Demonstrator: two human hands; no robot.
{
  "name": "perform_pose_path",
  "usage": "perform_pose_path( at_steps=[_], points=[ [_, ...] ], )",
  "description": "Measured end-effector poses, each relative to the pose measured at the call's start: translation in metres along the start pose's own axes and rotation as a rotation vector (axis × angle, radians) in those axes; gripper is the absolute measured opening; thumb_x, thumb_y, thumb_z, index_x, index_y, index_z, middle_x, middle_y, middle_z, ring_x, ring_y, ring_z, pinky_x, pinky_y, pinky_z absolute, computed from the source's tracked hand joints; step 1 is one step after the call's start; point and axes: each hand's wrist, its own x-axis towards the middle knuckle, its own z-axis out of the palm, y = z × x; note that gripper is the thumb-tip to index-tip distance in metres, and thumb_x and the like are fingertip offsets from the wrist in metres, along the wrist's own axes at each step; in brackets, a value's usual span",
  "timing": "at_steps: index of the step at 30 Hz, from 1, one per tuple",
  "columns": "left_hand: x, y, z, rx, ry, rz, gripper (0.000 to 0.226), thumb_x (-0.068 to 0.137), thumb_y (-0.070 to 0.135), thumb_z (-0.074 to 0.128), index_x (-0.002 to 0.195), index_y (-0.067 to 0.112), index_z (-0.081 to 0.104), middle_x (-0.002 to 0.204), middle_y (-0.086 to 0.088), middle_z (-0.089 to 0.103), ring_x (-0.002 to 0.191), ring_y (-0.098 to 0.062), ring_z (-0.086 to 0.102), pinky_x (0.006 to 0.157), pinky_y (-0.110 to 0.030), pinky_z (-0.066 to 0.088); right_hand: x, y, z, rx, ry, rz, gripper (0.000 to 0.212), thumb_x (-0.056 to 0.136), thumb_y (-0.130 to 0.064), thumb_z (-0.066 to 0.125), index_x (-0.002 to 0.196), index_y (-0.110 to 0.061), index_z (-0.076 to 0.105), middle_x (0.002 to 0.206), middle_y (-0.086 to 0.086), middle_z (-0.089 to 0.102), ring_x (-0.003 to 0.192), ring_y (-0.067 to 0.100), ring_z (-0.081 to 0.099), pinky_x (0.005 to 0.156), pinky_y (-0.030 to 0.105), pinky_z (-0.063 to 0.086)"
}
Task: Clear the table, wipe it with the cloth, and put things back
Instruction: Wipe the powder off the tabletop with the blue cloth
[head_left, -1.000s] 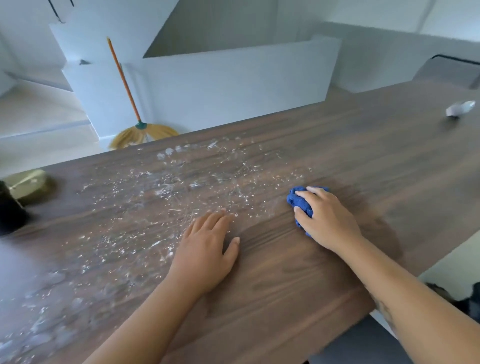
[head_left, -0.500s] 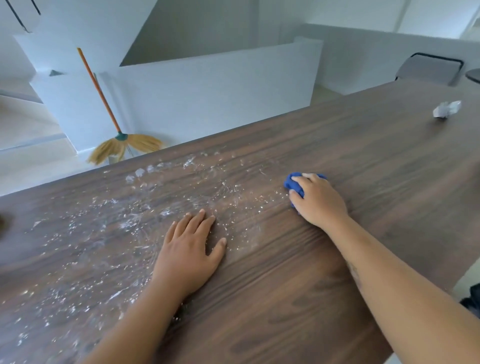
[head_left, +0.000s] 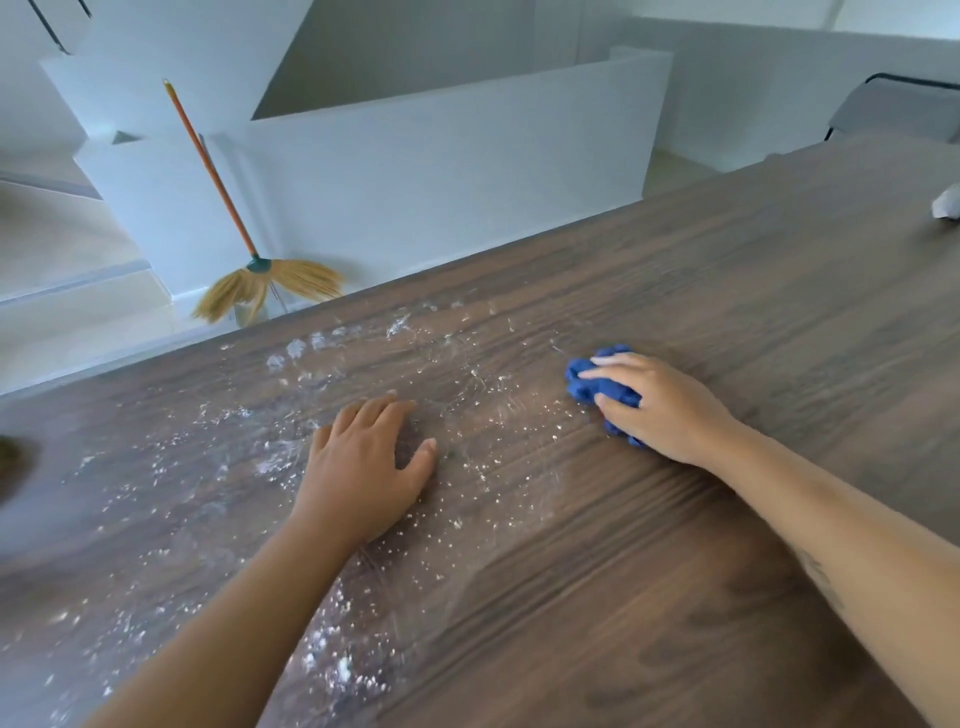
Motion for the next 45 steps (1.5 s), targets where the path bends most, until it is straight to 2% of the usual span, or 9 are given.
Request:
perform_pose_path(
  at_steps=[4, 10, 15, 20, 27, 33, 39, 42, 45],
  points=[
    [0.01, -0.024, 0.005, 0.052, -0.031, 0.01, 0.067, 0.088, 0.068, 0.027, 0.145, 0.032, 0.032, 0.155, 0.008, 0.028, 0.142, -0.016, 0.021, 0.115, -0.042, 0.016, 0.051, -0.006, 0.004, -0.05, 0.122, 0.13, 0.034, 0.092, -0.027, 0.048, 0.123, -0.031, 0.06, 0.134, -0.012, 0.053, 0.095, 0.02, 0.065, 0.078, 0.028, 0.049],
    [0.006, -0.025, 0.01, 0.062, 0.034, 0.017, 0.072, 0.085, 0.07, 0.017, 0.145, 0.033, 0.033, 0.155, 0.011, 0.026, 0.141, -0.013, 0.019, 0.113, -0.041, 0.018, 0.047, -0.006, 0.013, 0.026, -0.036, -0.052, 0.031, 0.094, -0.03, 0.052, 0.122, -0.04, 0.06, 0.134, -0.022, 0.047, 0.111, 0.001, 0.05, 0.083, 0.027, 0.048],
    [0.006, -0.024, 0.012, 0.046, 0.06, 0.005, 0.068, 0.085, 0.067, 0.023, 0.142, 0.033, 0.037, 0.153, 0.012, 0.031, 0.14, -0.012, 0.022, 0.111, -0.039, 0.019, 0.103, -0.019, 0.027, -0.001, 0.034, 0.045, 0.035, 0.093, -0.03, 0.044, 0.124, -0.037, 0.057, 0.133, -0.017, 0.047, 0.089, 0.011, 0.065, 0.073, 0.038, 0.058],
    [0.006, -0.024, 0.014, 0.058, 0.063, 0.002, 0.066, 0.085, 0.067, 0.023, 0.139, 0.033, 0.039, 0.152, 0.013, 0.032, 0.139, -0.012, 0.024, 0.11, -0.038, 0.021, 0.095, -0.024, 0.023, 0.054, -0.097, -0.076, 0.03, 0.095, -0.031, 0.048, 0.12, -0.041, 0.059, 0.124, -0.027, 0.043, 0.074, 0.007, 0.066, 0.061, 0.021, 0.051],
    [0.005, -0.023, 0.012, 0.058, 0.058, -0.009, 0.063, 0.086, 0.066, 0.025, 0.139, 0.034, 0.037, 0.152, 0.015, 0.029, 0.139, -0.01, 0.021, 0.111, -0.036, 0.02, 0.158, -0.042, 0.042, -0.055, -0.001, 0.019, 0.032, 0.093, -0.025, 0.042, 0.116, -0.038, 0.059, 0.126, -0.015, 0.053, 0.056, 0.004, 0.063, 0.07, 0.031, 0.052],
    [0.005, -0.023, 0.012, 0.054, 0.05, -0.021, 0.064, 0.087, 0.066, 0.023, 0.141, 0.035, 0.035, 0.154, 0.015, 0.026, 0.141, -0.011, 0.02, 0.114, -0.038, 0.018, 0.158, -0.03, 0.029, 0.096, -0.111, -0.061, 0.027, 0.092, -0.028, 0.05, 0.108, -0.047, 0.06, 0.119, -0.029, 0.049, 0.066, 0.002, 0.067, 0.056, 0.018, 0.051],
    [0.003, -0.02, 0.011, 0.049, 0.057, -0.03, 0.065, 0.085, 0.068, 0.02, 0.142, 0.038, 0.032, 0.155, 0.019, 0.021, 0.142, -0.009, 0.016, 0.115, -0.035, 0.014, 0.209, -0.055, 0.06, -0.115, -0.006, -0.097, 0.03, 0.09, -0.028, 0.039, 0.105, -0.036, 0.064, 0.125, -0.017, 0.056, 0.068, 0.007, 0.064, 0.069, 0.034, 0.055],
    [0.003, -0.022, 0.012, 0.038, 0.06, -0.033, 0.064, 0.085, 0.067, 0.024, 0.14, 0.037, 0.037, 0.153, 0.017, 0.027, 0.141, -0.01, 0.021, 0.115, -0.036, 0.017, 0.192, -0.053, 0.058, -0.2, -0.073, -0.325, 0.03, 0.096, -0.045, 0.04, 0.109, -0.035, 0.065, 0.122, -0.023, 0.051, 0.099, 0.003, 0.06, 0.08, 0.034, 0.051],
    [0.004, -0.023, 0.014, 0.025, 0.069, -0.033, 0.063, 0.085, 0.066, 0.026, 0.139, 0.035, 0.04, 0.152, 0.016, 0.029, 0.141, -0.011, 0.023, 0.114, -0.036, 0.017, 0.202, -0.03, 0.05, -0.209, -0.053, -0.25, 0.039, 0.098, -0.044, 0.031, 0.109, -0.026, 0.063, 0.131, -0.013, 0.051, 0.113, 0.013, 0.053, 0.088, 0.039, 0.047]
  ],
)
